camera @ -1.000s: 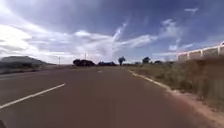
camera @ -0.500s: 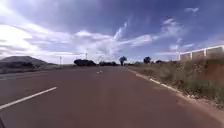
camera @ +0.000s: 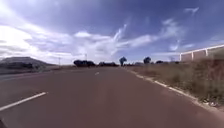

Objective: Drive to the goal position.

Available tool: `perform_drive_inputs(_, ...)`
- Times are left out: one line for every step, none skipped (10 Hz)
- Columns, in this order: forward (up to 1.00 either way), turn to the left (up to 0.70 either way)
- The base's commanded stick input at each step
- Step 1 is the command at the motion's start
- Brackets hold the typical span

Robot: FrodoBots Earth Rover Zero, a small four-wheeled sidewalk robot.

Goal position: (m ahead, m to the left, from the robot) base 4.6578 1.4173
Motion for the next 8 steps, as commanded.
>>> perform_drive_inputs(1.00, 0.00)
perform_drive_inputs(1.00, 0.00)
perform_drive_inputs(1.00, 0.00)
perform_drive_inputs(1.00, 0.00)
perform_drive_inputs(1.00, 0.00)
perform_drive_inputs(1.00, 0.00)
perform_drive_inputs(1.00, 0.00)
perform_drive_inputs(1.00, 0.00)
